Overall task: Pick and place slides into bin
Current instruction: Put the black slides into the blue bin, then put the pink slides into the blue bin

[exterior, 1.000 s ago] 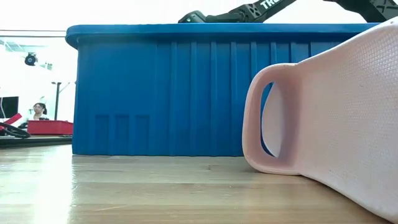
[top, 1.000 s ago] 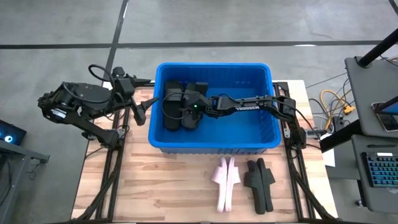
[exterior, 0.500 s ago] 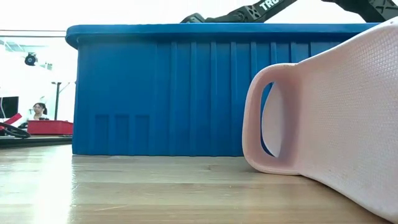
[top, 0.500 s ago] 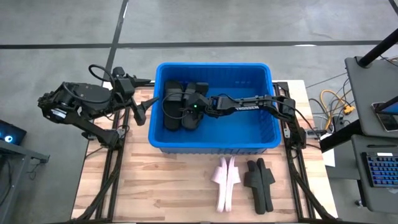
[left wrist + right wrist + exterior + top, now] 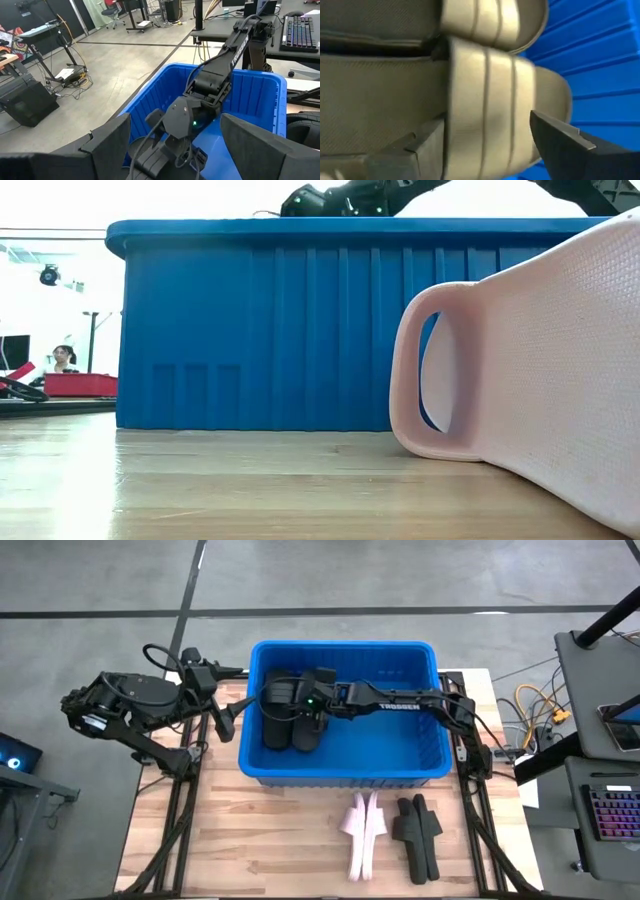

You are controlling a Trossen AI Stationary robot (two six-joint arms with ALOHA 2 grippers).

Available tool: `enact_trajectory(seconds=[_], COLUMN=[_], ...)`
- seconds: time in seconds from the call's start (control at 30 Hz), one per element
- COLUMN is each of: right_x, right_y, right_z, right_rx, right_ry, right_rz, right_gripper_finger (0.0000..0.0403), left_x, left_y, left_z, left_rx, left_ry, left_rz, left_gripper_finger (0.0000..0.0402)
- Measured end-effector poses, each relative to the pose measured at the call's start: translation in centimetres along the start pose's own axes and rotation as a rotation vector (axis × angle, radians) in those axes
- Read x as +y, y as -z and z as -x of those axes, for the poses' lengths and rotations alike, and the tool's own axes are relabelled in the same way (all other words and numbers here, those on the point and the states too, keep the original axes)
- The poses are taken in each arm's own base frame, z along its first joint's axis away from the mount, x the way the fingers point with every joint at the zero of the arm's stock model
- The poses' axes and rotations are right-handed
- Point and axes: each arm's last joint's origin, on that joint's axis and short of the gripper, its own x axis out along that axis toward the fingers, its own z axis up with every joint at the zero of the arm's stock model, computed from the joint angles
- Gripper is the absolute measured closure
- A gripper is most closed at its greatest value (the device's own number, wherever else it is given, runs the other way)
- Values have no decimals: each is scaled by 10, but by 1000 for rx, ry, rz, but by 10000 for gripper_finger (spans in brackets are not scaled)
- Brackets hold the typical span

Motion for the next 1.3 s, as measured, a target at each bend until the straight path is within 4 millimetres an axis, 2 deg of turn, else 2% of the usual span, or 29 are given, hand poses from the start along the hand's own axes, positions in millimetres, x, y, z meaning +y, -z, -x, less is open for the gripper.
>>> enact_trajectory(seconds=[0.17, 0.37, 0.47, 0.6, 0.93, 1.17, 1.3], right_x=[-5, -5, -6, -12, -19, -19, -24], right_y=[-4, -1, 0, -7, -14, -14, -16], right_z=[5, 8, 11, 17, 24, 25, 35], right_rx=[-3, 46, 71, 49, 11, 11, -19], right_ry=[4, -18, -24, -11, -3, -7, -60], right_rz=[-3, 14, -40, -102, -128, -296, -395], right_gripper_finger=[131, 133, 131, 132, 134, 134, 141], left_x=[0, 0, 0, 0, 0, -3, -5], left_y=[0, 0, 0, 0, 0, 0, 1], left_z=[0, 0, 0, 0, 0, -2, -4], left_rx=[0, 0, 0, 0, 2, 11, 18], left_ry=[0, 1, 1, 2, 15, 25, 24], left_rz=[0, 0, 0, -1, 0, -8, -15], left_gripper_finger=[111, 111, 111, 111, 111, 111, 111])
